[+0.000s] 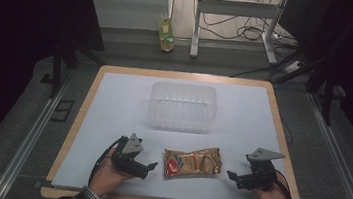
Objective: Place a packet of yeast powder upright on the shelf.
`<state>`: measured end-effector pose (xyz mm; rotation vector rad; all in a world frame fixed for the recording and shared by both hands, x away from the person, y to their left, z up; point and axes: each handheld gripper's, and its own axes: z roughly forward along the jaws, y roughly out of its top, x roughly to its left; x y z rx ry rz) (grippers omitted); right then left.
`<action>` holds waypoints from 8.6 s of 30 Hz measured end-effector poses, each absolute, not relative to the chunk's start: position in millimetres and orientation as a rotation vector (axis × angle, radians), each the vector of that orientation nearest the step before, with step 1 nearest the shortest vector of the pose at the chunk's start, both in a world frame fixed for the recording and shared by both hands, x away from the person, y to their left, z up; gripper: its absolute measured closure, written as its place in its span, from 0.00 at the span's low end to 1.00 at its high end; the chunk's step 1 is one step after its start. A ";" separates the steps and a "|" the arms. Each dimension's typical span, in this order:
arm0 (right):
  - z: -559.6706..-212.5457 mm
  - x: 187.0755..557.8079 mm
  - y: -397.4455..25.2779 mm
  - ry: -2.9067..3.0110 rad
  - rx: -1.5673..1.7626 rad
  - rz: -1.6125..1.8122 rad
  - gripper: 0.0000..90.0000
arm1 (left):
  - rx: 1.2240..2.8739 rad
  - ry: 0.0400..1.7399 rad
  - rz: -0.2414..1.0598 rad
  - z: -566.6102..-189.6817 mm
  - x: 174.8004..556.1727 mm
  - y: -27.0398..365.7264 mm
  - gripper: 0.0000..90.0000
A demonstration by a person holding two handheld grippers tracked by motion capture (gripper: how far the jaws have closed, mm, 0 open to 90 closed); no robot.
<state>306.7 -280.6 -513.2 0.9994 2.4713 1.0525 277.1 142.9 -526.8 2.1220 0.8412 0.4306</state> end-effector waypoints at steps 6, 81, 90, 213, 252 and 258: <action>-514.0 305.2 -276.1 2.486 0.975 1.031 0.04 | 2.104 0.847 0.424 -525.8 277.0 145.7 0.06; -517.1 303.2 -245.8 2.604 0.902 1.074 0.03 | 2.155 0.611 0.232 -536.7 279.0 89.3 1.00; -520.8 307.4 -225.4 2.702 0.877 1.121 0.03 | 2.183 0.599 0.279 -537.0 275.1 87.9 1.00; -370.0 372.7 -216.4 2.428 1.316 1.270 0.80 | 2.069 0.682 0.411 -524.9 273.5 110.3 0.02; -371.2 444.0 -184.9 2.300 1.365 1.066 0.80 | 2.098 0.658 0.409 -527.0 273.4 108.5 0.02; -373.2 450.1 -174.3 2.301 1.360 1.071 0.78 | 2.099 0.656 0.408 -527.0 273.3 108.5 0.02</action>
